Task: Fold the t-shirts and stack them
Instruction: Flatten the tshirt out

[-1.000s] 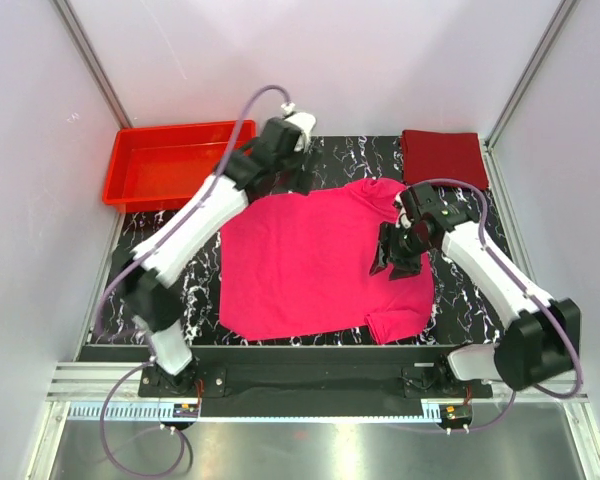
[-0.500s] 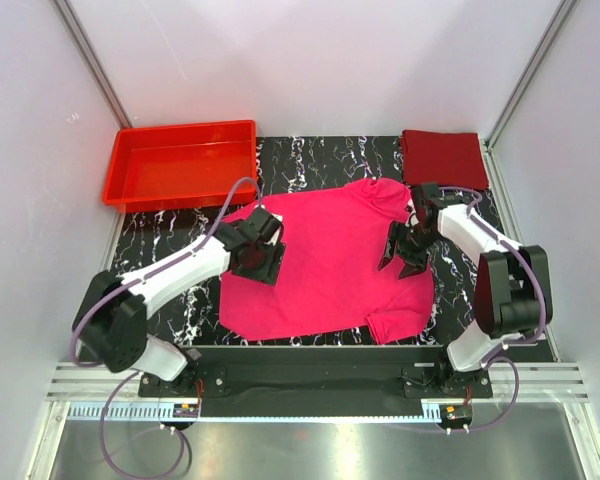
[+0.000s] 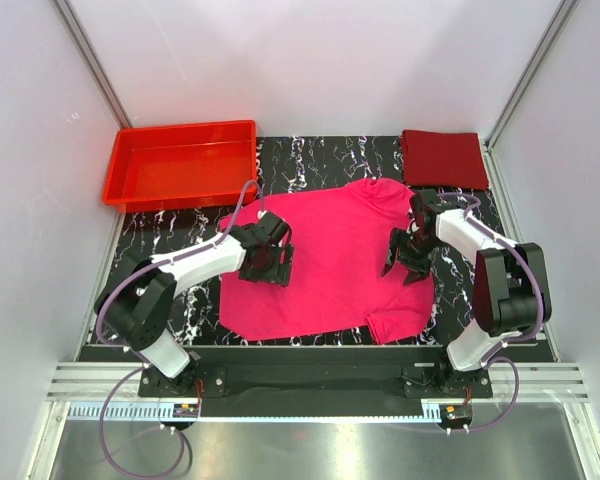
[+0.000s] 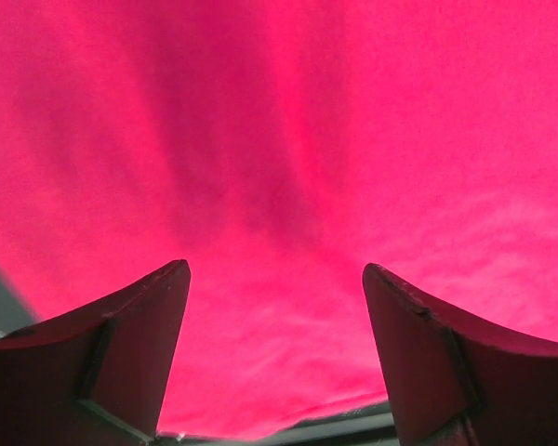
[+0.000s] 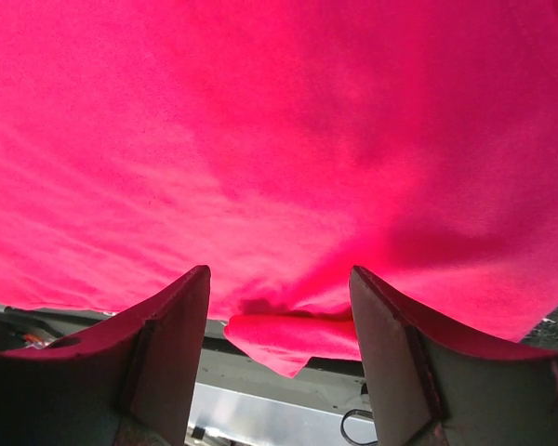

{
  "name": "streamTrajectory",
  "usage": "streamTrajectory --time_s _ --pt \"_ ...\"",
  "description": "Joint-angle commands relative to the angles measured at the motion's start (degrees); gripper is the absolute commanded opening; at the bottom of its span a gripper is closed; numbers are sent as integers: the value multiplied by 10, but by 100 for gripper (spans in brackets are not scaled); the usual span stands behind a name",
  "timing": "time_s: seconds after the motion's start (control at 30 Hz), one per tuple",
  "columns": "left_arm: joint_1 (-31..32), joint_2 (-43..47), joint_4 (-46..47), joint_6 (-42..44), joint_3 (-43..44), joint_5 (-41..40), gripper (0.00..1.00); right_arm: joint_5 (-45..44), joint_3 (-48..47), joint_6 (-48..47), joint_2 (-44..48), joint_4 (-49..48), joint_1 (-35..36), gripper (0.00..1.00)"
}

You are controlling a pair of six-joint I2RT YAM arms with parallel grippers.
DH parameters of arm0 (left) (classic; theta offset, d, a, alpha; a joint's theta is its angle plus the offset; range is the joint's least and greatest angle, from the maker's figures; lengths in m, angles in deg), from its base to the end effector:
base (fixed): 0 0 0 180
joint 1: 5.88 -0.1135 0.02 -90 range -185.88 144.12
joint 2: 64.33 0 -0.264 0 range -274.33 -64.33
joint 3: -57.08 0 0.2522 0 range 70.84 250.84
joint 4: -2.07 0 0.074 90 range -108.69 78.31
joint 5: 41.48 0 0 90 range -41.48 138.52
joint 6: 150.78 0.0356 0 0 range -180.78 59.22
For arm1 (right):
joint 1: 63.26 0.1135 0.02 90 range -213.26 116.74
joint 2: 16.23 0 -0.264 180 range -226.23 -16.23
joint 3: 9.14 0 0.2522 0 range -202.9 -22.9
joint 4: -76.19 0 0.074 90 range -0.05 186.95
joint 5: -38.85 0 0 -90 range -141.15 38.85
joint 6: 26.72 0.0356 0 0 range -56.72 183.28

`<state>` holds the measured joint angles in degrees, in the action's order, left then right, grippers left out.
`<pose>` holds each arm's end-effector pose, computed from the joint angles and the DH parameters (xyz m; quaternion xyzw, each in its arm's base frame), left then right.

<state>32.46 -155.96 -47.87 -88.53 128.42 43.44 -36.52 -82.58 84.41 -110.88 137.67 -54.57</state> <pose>0.2381 -0.1843 0.1869 0.0832 0.9807 -0.0569 0.1676 0.2856 0.0528 0.1778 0.0992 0.9849 0.1391 0.0284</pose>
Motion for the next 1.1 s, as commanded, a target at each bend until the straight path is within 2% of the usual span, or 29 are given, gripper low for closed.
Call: streamTrajectory --time_s 0.0,0.17,0.2,0.27,0.3,0.33,0.37,0.5,0.57,0.67,0.7,0.77,0.83,0.87,0.9,1.0,1.07 --pt "-2 -19 74 -34 -27 27 79 -28 1 -1 32 -12 3 69" --pt "-9 -66 105 -37 -41 32 61 -54 3 11 60 -10 -1 68" --pt "-10 -70 107 -36 -42 34 48 -64 2 15 68 -9 -3 67" --pt "-11 -72 103 -32 -37 31 30 -76 -1 25 88 -9 -11 64" --pt "-11 -71 96 -30 -34 25 10 -88 -3 25 94 -7 -13 64" --pt "-10 -57 73 -29 -29 11 0 -94 -6 24 103 -3 -15 63" --pt "-7 -44 56 -33 -20 -2 0 -101 -14 21 105 2 -17 62" --pt "18 31 -41 -42 42 -81 0 -121 -36 3 112 22 -17 60" --pt "22 24 -69 -34 81 -80 0 -123 -40 2 117 27 -17 60" --pt "23 -55 -85 -6 183 -79 0 -116 -41 7 119 25 -17 60" --pt "23 -111 -91 3 253 -78 0 -113 -41 8 119 23 -17 60" --pt "22 -168 -103 31 323 -67 1 -104 -39 9 112 21 -17 60" --pt "20 -232 -174 38 427 -68 17 -98 -41 11 106 23 -17 60" --pt "20 -234 -185 37 430 -79 55 -96 -40 10 105 24 -17 60" --pt "20 -203 -177 32 417 -108 67 -94 -39 11 105 21 -17 60" --pt "6 -98 -131 37 281 -112 78 -81 -27 14 105 20 -17 61" --pt "-5 -55 -122 39 198 -102 78 -69 -11 18 107 17 -17 61"
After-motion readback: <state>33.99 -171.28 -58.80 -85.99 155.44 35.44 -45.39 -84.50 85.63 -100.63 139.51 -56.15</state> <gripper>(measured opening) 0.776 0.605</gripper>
